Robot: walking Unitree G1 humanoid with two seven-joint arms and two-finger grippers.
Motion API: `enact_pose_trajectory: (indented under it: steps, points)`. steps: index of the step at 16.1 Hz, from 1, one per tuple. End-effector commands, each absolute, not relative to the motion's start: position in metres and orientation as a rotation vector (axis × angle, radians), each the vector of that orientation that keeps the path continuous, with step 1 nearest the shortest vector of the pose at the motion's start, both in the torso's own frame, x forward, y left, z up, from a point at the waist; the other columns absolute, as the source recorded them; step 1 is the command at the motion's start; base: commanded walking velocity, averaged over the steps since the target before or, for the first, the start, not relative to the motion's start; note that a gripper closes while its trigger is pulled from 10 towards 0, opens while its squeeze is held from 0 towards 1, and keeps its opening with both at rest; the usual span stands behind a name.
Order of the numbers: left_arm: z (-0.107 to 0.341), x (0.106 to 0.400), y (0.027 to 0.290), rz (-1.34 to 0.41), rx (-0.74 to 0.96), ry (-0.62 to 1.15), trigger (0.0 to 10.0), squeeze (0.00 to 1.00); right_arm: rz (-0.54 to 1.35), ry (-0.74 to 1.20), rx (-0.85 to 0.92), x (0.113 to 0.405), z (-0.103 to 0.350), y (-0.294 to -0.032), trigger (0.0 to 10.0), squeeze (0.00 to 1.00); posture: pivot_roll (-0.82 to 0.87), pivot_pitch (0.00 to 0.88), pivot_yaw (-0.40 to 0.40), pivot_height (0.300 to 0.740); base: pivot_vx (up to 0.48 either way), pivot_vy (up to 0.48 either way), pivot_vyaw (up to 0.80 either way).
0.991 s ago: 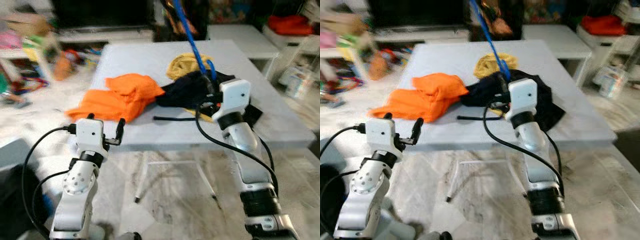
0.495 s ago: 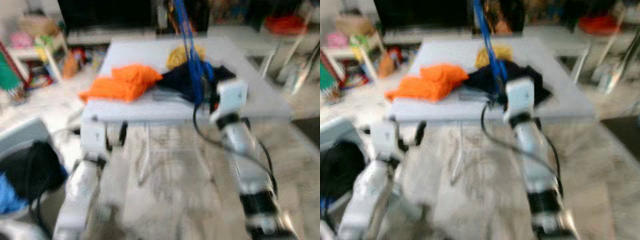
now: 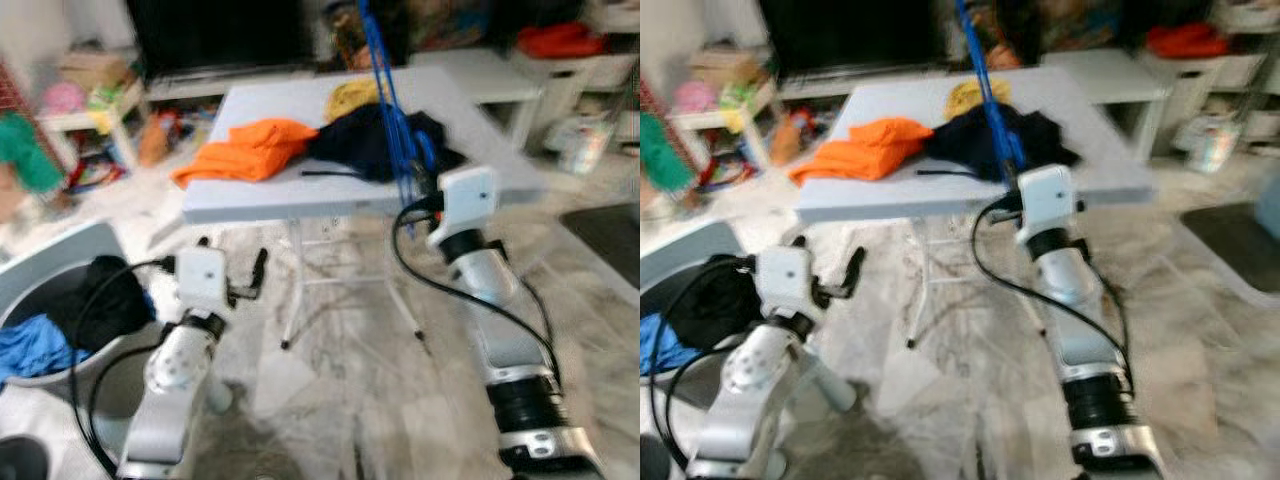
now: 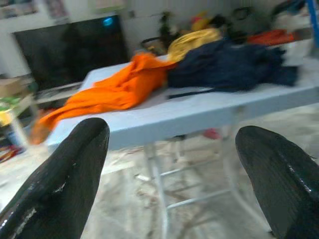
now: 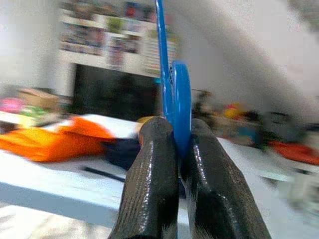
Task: Hang hanger
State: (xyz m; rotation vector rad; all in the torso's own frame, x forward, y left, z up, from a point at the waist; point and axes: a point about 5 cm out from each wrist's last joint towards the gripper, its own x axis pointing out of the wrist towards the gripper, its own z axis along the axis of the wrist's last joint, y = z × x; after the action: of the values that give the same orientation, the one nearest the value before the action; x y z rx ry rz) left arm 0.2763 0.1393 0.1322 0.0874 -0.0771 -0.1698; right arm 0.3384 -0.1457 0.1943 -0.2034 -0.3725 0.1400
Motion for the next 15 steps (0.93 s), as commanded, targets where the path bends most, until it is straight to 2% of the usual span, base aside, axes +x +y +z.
enact_pose_trajectory:
  steps: [1,2,6,9,15]
  points:
    - [0.13,0.278,0.146,-0.154,0.107,-0.059,10.0,0.0,0.072,-0.353,-0.225,0.344,0.197,-0.151,10.0,0.0,-0.04,0.0,0.05,0.74,0.0,0.0,0.0]
    - [0.13,0.278,0.146,-0.159,0.095,-0.055,10.0,0.0,0.056,-0.343,-0.232,0.345,0.196,-0.154,10.0,0.0,-0.05,0.0,0.049,0.74,0.0,0.0,0.0]
    - [0.13,0.277,0.143,-0.209,0.06,-0.063,10.0,0.0,-0.156,-0.03,-0.274,0.352,0.154,-0.193,10.0,0.0,-0.05,0.0,0.047,0.74,0.0,0.0,0.0]
    - [0.127,0.277,0.142,-0.215,0.029,-0.042,10.0,0.0,-0.258,0.081,-0.214,0.347,0.137,-0.212,10.0,0.0,-0.06,0.0,0.048,0.74,0.0,0.0,0.0]
    - [0.122,0.276,0.139,-0.239,-0.017,-0.008,10.0,0.0,-0.272,0.109,-0.188,0.348,0.134,-0.211,10.0,0.0,-0.06,0.0,0.049,0.74,0.0,0.0,-0.74]
